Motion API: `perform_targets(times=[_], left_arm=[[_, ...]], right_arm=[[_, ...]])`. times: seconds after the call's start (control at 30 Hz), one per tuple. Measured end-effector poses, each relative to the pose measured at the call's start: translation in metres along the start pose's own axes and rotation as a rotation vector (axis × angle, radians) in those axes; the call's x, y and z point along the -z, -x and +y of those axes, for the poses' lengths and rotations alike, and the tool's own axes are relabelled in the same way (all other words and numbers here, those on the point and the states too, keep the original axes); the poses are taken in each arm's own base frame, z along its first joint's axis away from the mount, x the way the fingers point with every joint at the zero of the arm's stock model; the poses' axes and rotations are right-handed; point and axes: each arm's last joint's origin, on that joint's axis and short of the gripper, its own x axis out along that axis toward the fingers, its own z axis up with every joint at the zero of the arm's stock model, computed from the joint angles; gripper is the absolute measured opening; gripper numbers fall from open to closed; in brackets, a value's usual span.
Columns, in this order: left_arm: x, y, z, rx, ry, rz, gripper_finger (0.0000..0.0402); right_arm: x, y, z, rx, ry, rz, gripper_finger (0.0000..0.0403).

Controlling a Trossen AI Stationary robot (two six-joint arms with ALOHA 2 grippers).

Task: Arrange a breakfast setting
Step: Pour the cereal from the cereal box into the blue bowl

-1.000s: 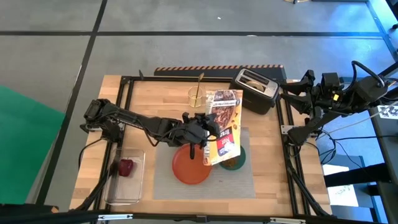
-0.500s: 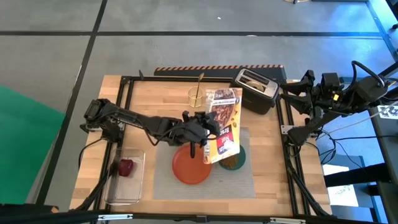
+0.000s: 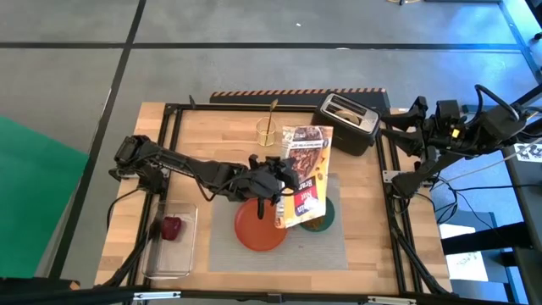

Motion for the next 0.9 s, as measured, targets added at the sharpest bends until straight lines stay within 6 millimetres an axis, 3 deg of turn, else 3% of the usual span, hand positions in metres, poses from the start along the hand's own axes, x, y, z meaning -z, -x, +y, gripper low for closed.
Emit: perform_targets(times=[0.9], left_arm=[[0.0021, -0.0038, -0.0028, 0.021, 0.073, 0.01, 0.0062]], right_arm=[[0.001, -0.0021, 0.0018, -0.007, 0.003, 0.006, 0.0173]])
